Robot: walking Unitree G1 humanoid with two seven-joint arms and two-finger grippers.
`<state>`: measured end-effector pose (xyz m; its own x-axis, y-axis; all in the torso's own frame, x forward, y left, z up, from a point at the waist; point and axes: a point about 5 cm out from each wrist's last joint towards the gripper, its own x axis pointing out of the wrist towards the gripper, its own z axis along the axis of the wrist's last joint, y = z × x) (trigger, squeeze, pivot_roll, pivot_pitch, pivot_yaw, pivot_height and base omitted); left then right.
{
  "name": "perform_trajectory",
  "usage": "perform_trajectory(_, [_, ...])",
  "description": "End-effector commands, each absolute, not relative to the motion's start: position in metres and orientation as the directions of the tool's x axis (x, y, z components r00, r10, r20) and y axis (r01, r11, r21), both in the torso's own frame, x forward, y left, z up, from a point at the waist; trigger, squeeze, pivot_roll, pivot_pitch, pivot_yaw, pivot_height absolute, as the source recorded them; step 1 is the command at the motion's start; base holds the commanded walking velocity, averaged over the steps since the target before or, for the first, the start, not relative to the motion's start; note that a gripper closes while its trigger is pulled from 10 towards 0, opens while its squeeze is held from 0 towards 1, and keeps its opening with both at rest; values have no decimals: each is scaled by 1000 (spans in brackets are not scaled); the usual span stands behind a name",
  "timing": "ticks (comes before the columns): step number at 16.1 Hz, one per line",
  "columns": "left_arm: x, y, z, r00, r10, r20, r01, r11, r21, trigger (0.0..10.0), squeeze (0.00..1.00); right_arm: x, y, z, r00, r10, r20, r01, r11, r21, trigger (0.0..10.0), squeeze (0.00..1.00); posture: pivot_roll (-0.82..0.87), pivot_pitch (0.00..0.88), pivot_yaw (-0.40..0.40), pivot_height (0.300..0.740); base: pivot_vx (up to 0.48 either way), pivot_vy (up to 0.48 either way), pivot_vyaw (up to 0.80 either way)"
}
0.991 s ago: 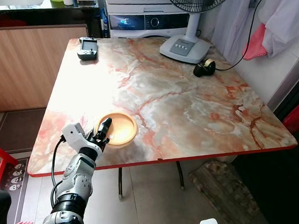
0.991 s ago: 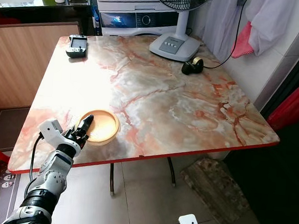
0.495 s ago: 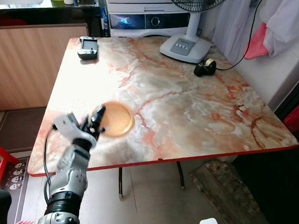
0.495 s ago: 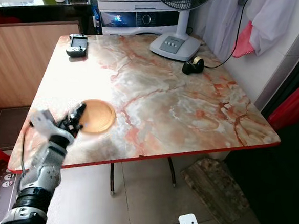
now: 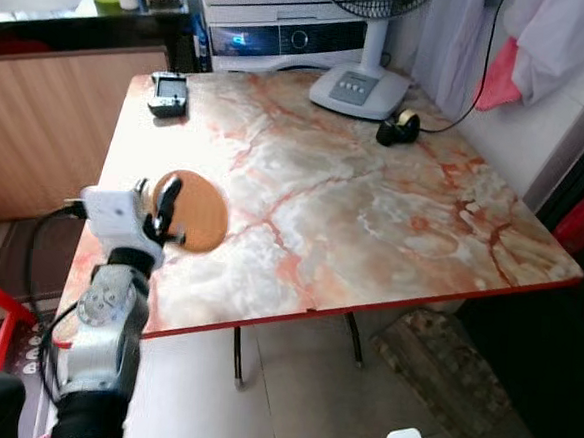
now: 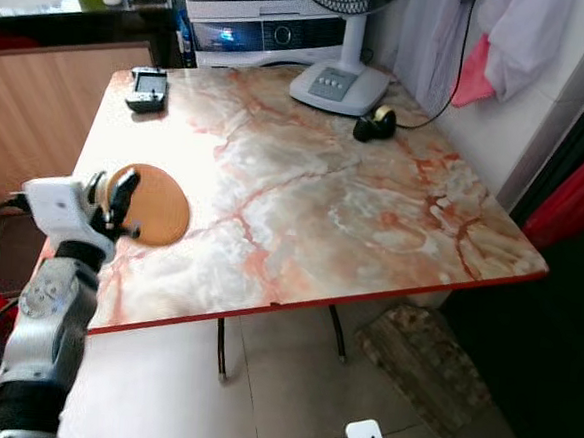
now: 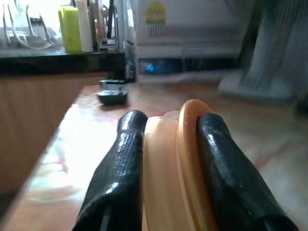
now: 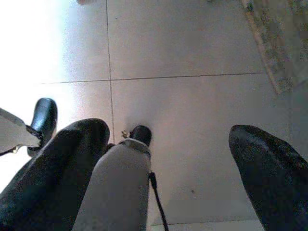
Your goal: Restocking fridge
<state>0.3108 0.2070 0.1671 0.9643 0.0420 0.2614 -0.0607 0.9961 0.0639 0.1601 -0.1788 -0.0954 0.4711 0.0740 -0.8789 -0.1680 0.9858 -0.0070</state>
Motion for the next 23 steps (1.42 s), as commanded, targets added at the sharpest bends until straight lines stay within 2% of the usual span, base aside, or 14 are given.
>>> perform_trajectory(1, [308, 203, 174, 957, 21, 291, -70, 985, 159, 10000, 0, 158, -178, -96, 480, 72, -874, -147, 989, 0, 10000, 0, -2, 0, 35, 740, 0, 0, 0])
perform_trajectory(2, [305, 200, 170, 961, 10, 277, -80, 967, 241, 10000, 0, 157, -177, -96, 481, 71, -874, -142, 990, 3, 10000, 0, -10, 0, 43, 740, 0, 0, 0])
perform_trajectory(7, [302, 192, 174, 954, 12, 299, -113, 939, 324, 10000, 0, 155, -176, -97, 484, 63, -873, -118, 993, 6, 10000, 0, -7, 0, 47, 740, 0, 0, 0])
perform_trajectory(23, [302, 184, 175, 950, 41, 309, -135, 949, 286, 10000, 0, 159, -178, -96, 494, 59, -867, -110, 994, 5, 10000, 0, 2, 0, 30, 740, 0, 0, -100])
